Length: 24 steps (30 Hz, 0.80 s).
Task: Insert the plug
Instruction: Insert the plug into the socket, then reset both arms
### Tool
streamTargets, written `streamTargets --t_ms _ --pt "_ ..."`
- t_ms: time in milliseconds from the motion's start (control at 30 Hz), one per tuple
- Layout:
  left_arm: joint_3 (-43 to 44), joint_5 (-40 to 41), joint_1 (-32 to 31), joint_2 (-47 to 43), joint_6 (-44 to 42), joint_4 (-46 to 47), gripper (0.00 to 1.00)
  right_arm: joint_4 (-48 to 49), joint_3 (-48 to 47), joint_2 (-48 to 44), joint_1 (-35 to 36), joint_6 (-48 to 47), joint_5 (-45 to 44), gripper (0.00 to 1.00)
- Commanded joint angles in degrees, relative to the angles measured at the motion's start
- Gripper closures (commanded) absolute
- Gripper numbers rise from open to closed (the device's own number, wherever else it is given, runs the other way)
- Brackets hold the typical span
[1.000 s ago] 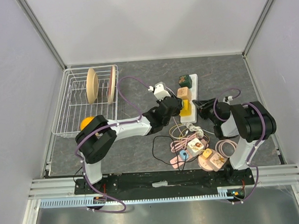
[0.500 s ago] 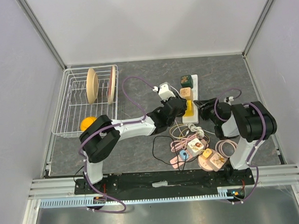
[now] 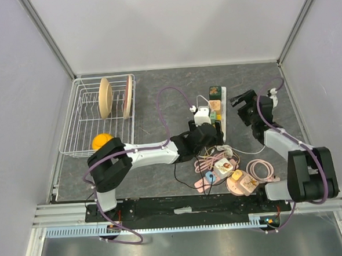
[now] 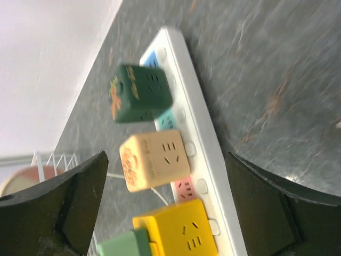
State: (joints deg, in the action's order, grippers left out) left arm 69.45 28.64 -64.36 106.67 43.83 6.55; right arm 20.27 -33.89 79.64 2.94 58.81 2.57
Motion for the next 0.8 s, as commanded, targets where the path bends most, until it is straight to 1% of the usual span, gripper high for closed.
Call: streamTargets --t_ms 0,67,100,133,167,200,267,300,400,433,467,500,533,567,767 --pt "-0.45 2.64 0.63 -8.48 -8.14 -1.63 0.14 -24.08 -8.46 -6.32 -0.39 -7.55 -15.91 0.02" --pt "-1.33 3.17 1.16 -13.31 -10.78 -1.89 0.13 -27.46 -13.03 -7.82 -0.48 -12.46 -19.17 0.02" --pt "-1.6 2.74 2.3 -15.07 -11.48 -3.54 0.11 -31.05 -16.0 -9.4 -0.39 -16.4 -19.88 0.02" --pt "-1.69 2.21 3.09 -16.66 -12.53 -4.51 0.09 -32.74 -17.34 -10.19 -0.39 -17.75 -21.54 0.02" --pt "-1.69 1.95 3.88 -20.15 -13.15 -5.83 0.09 -34.14 -18.57 -11.25 -0.39 -18.98 -22.42 0.02" --pt "-1.69 2.99 4.93 -21.84 -14.2 -8.02 0.08 -36.6 -19.71 -13.69 -0.48 -20.56 -23.39 0.02" --pt "-2.64 8.68 4.94 -27.36 -18.94 -8.39 0.05 -38.28 -22.62 -16.52 -0.39 -23.81 -26.36 0.02" --pt "-3.26 13.23 4.94 -29.57 -20.88 -8.22 0.03 -39.68 -24.63 -19.14 -0.39 -24.78 -27.43 0.02" --pt "-5.55 21.07 5.03 -38.53 -30.61 -6.73 0.0 -42.67 -29.02 -23.63 -0.04 -29.18 -31.56 0.02" --pt "-7.64 22.32 4.94 -40.73 -32.56 -3.85 0.0 -43.12 -30.08 -24.52 0.4 -30.41 -32.96 0.02" --pt "-11.84 24.86 5.03 -50.76 -41.55 3.14 0.0 -46.34 -35.66 -25.57 2.4 -34.51 -37.5 0.02" --pt "-14.23 25.58 5.03 -52.69 -43.2 7.21 0.0 -46.98 -36.85 -25.67 3.03 -35.33 -38.51 0.02" --pt "-14.78 26.02 5.03 -54.36 -43.74 7.77 0.0 -46.99 -37.56 -26.11 3.65 -37.08 -39.56 0.02" --pt "-14.96 26.11 5.03 -57.25 -47.75 7.69 0.0 -46.82 -38.61 -27.24 4.52 -37.79 -40.27 0.02" --pt "-14.52 29.36 5.03 -62.02 -55.07 7.61 0.0 -46.02 -38.54 -32.61 4.97 -42.01 -42.02 0.02"
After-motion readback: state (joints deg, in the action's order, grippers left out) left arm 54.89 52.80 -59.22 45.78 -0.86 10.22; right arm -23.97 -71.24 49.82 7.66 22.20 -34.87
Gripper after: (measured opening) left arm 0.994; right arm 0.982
